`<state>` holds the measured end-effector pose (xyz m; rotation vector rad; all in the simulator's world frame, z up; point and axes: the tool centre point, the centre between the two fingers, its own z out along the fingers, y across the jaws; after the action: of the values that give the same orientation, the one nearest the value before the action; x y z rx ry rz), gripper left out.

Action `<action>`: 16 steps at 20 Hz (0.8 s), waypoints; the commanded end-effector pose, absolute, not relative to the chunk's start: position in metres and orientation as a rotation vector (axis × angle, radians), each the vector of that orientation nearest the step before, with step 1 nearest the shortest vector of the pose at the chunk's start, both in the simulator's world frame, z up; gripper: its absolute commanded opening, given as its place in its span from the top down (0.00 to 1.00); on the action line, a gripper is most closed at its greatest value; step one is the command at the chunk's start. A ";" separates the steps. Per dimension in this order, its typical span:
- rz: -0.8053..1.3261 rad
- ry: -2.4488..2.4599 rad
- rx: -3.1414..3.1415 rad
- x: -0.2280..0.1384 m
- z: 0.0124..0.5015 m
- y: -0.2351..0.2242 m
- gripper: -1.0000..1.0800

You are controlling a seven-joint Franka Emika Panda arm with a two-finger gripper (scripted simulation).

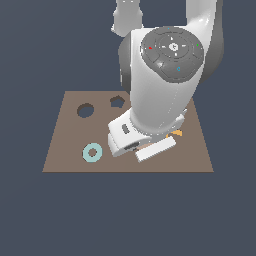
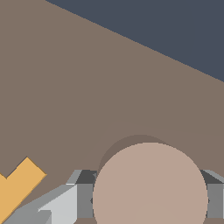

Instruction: Insert a designated object into the corresponding slot on a board.

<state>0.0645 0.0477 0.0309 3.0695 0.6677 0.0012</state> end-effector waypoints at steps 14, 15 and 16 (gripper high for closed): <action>0.001 0.970 2.988 0.030 0.032 0.035 1.00; 0.001 1.006 2.976 0.026 0.032 0.033 1.00; 0.001 1.043 2.963 0.022 0.033 0.030 1.00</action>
<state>0.0277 0.0337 0.0321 2.9815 0.9900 0.0002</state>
